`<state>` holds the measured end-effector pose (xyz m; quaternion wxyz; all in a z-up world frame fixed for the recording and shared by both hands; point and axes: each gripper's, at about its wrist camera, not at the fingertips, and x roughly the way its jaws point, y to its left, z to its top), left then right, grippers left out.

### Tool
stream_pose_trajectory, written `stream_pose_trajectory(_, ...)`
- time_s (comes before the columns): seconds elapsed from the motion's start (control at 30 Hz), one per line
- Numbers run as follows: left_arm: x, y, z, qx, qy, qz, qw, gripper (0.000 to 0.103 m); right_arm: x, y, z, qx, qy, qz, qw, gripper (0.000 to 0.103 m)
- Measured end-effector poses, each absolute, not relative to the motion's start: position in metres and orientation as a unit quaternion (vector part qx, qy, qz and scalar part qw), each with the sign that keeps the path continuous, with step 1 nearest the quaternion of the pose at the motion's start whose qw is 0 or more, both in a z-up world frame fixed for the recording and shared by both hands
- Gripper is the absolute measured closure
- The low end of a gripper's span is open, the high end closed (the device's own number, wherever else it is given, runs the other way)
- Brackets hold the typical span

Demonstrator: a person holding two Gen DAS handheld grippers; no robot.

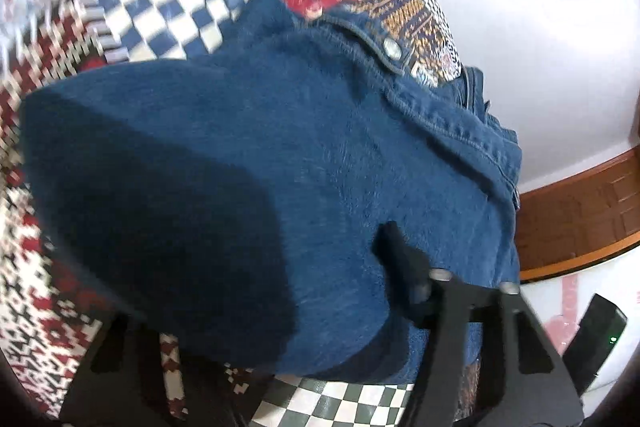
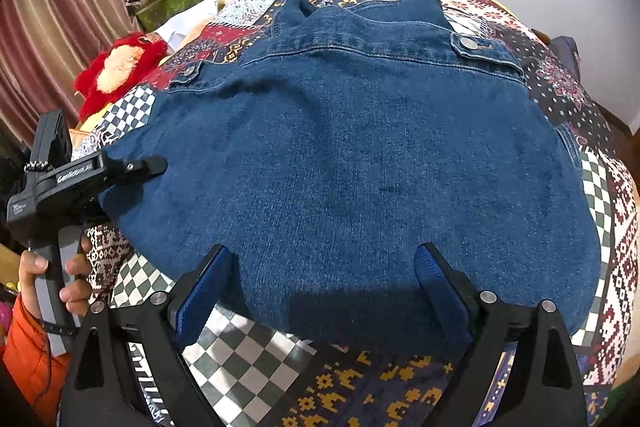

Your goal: Fold large clothes

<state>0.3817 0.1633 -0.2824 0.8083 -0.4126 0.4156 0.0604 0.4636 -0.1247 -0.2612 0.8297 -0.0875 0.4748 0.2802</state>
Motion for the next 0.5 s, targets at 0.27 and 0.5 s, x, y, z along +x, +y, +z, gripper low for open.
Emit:
stream_pose_trajectory(0.27, 0.374, 0.161, -0.227, -0.332, 0.371, 0.087, 0.863, 0.072, 0.449, -0.132, -0.234, -0.099, 0.455, 0.270, 0.843, 0.011)
stream_pose_trajectory(0.5, 0.351, 0.166, -0.147, -0.270, 0.290, 0.101, 0.912, 0.073, 0.441, -0.124, -0.213, -0.102, 0.431, 0.278, 0.853, 0.011)
